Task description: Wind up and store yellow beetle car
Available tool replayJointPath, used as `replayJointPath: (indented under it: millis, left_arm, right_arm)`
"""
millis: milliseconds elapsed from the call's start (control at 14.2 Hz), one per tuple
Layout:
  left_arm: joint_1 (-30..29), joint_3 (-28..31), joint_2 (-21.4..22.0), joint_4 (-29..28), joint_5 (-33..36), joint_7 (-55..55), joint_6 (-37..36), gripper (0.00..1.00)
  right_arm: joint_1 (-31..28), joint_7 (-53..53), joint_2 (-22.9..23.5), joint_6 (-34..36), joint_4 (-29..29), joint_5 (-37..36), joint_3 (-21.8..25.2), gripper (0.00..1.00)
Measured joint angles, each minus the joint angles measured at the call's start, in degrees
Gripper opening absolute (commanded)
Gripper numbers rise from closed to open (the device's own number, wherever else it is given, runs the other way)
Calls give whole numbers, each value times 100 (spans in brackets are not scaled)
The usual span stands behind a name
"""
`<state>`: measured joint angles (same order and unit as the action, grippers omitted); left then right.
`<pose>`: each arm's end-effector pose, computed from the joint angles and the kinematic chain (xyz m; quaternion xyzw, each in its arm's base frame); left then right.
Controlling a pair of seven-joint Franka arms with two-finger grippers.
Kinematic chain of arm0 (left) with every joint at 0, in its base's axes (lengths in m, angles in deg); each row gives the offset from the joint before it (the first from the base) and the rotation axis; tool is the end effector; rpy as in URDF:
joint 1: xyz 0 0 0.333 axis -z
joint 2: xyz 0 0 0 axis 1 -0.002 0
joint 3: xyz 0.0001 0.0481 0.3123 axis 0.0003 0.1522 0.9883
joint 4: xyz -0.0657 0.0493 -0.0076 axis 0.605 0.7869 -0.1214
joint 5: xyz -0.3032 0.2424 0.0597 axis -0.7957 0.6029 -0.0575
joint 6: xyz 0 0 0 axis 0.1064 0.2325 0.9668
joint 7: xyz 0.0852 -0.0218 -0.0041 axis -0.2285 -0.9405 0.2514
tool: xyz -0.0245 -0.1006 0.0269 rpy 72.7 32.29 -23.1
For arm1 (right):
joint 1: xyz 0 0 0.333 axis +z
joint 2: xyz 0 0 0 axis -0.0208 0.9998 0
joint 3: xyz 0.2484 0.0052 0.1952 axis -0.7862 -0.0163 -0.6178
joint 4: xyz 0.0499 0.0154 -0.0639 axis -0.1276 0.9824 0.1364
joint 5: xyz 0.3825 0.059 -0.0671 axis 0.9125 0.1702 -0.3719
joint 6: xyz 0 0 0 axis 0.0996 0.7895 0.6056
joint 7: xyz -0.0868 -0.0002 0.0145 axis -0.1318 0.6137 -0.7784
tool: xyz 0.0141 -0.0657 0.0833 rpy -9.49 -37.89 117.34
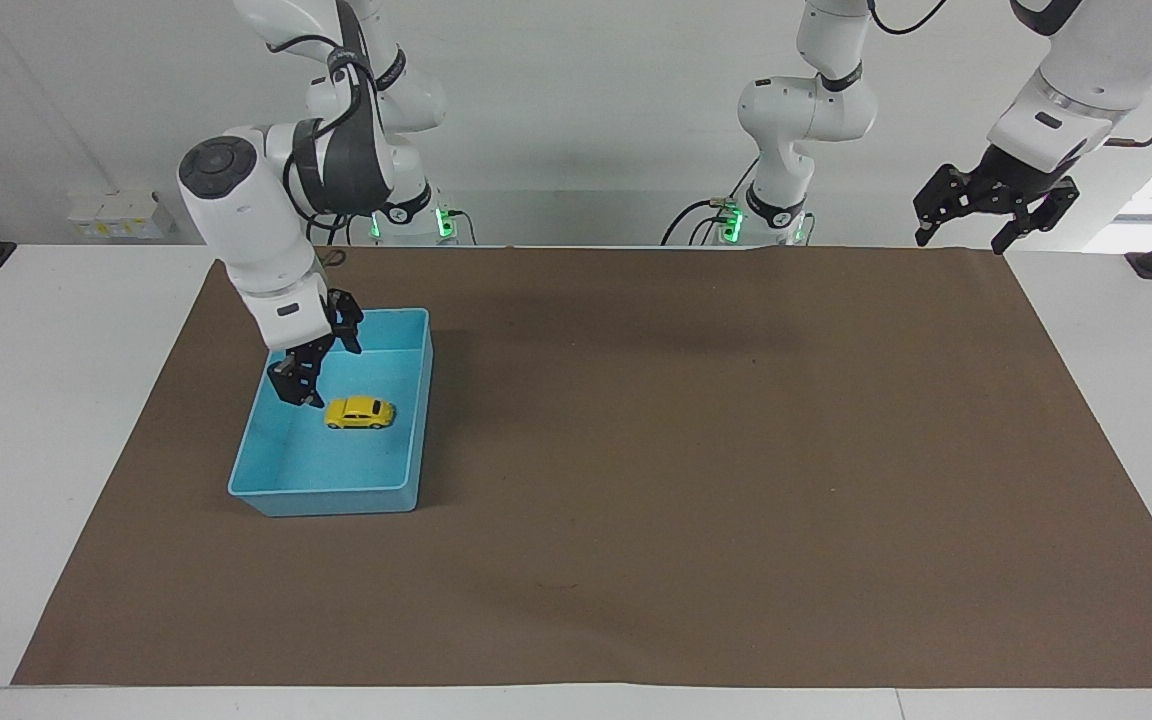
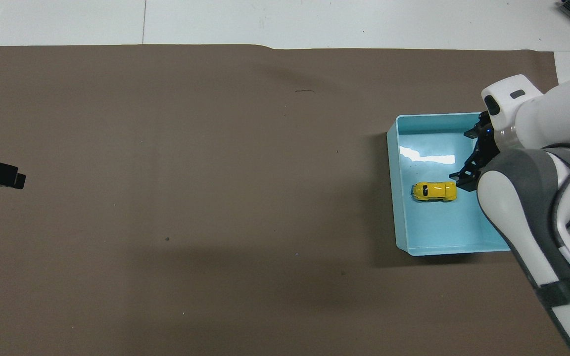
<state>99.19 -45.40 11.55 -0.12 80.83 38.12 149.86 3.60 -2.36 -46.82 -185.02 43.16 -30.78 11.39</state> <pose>0.5272 -0.0183 0.6561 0.9963 -0.0820 -0.0160 0.0188 0.5907 0.0372 0.4910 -0.8510 -0.5247 -0.0214 0.0011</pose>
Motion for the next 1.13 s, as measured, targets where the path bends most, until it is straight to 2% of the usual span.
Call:
replayJointPath:
  millis: [141,424,777,919,1131]
  left_arm:
    - [0,0,0,0,0,0,0,100]
    - [0,0,0,0,0,0,0,100]
    - [0,0,0,0,0,0,0,100]
    - [0,0,0,0,0,0,0,100]
    - [0,0,0,0,0,0,0,100]
  right_arm:
    - [3,-834,-190,173,-45,175,1,100]
    - [5,-3216,-544,713,-224,198,-1,100]
    - [-46,-5207,-580,977,-399,198,68,100]
    - [-50,-5676,-563,1007,-454,198,68,100]
    - [-87,-5838,-552,1164,-495,176,106,100]
